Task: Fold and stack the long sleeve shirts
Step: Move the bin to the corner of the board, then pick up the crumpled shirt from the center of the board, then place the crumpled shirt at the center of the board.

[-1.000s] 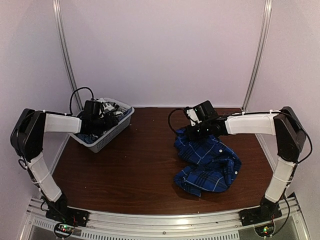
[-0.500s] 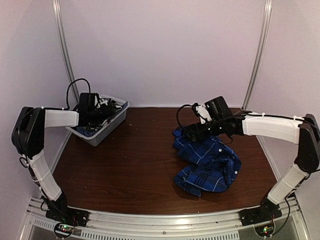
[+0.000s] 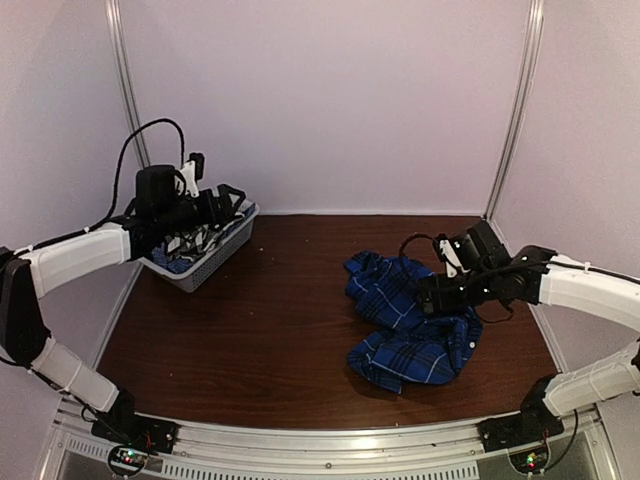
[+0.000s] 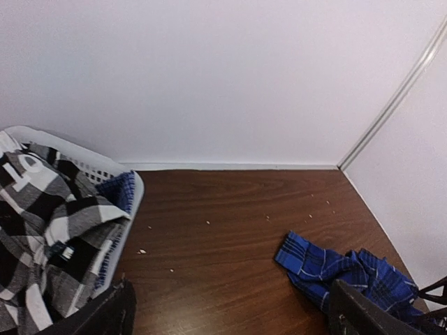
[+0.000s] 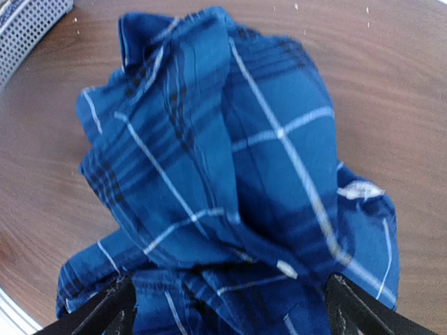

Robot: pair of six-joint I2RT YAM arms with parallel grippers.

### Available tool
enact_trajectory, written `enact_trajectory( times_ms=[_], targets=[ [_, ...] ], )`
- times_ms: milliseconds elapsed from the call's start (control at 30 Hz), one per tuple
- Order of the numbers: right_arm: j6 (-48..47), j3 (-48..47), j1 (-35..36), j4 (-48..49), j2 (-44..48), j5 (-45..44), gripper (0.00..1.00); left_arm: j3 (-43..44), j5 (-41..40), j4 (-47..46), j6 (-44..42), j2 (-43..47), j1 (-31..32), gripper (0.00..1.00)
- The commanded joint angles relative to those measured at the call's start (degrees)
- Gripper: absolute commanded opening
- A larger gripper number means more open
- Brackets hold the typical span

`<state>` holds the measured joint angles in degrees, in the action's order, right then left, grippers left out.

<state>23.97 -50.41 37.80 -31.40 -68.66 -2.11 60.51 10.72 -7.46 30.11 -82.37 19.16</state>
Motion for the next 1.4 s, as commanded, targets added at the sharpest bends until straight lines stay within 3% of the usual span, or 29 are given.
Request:
enact_trajectory(
  times_ms=[0, 100, 167, 267, 433, 533, 733, 867, 1067, 1367],
  targets=[
    [9.4, 4.6, 4.0, -6.8, 3.7, -3.9, 0.95, -0.6, 1.1, 4.3, -7.0, 1.0, 7.1, 0.98],
    [11.6, 7.1, 6.1, -7.1, 4.5, -4.0, 0.93, -3.4, 3.2, 2.9, -8.0, 1.2, 11.5, 0.98],
    [11.9, 8.5, 6.4, -6.7, 3.9, -4.1, 0.86, -6.0, 4.2, 0.7, -8.8, 1.1, 14.5, 0.98],
    [10.1, 7.6, 6.4, -6.2, 0.8, -6.0, 0.56, -8.9, 5.3, -2.3, -8.3, 0.2, 17.6, 0.97],
    [1.2, -6.0, 7.4, -6.9, -4.2, -5.2, 0.01, -13.7, 7.3, -8.2, -5.8, 2.2, 19.0, 0.96],
    [-6.1, -17.8, 7.6, -5.1, -5.5, 0.4, 0.0, -16.4, 6.8, -11.1, -7.3, 6.9, 19.1, 0.96],
    [-14.5, -41.8, 7.7, -2.2, -9.4, 22.9, 0.0, -18.4, 3.2, -11.2, -12.4, 16.3, 19.1, 0.97],
    [-16.3, -49.2, 7.4, -1.4, -11.0, 31.2, 0.0, -18.3, 2.4, -11.0, -14.3, 20.5, 19.1, 0.97],
    [-16.6, -47.8, 3.1, -7.2, -10.1, 18.8, 0.0, -16.6, 2.6, -8.3, -18.1, 20.9, 19.1, 0.97],
    [-15.3, -35.9, -5.0, -4.3, -13.5, 20.7, 0.07, -14.0, 5.4, -8.4, -18.2, 10.5, 20.2, 0.91]
  ],
)
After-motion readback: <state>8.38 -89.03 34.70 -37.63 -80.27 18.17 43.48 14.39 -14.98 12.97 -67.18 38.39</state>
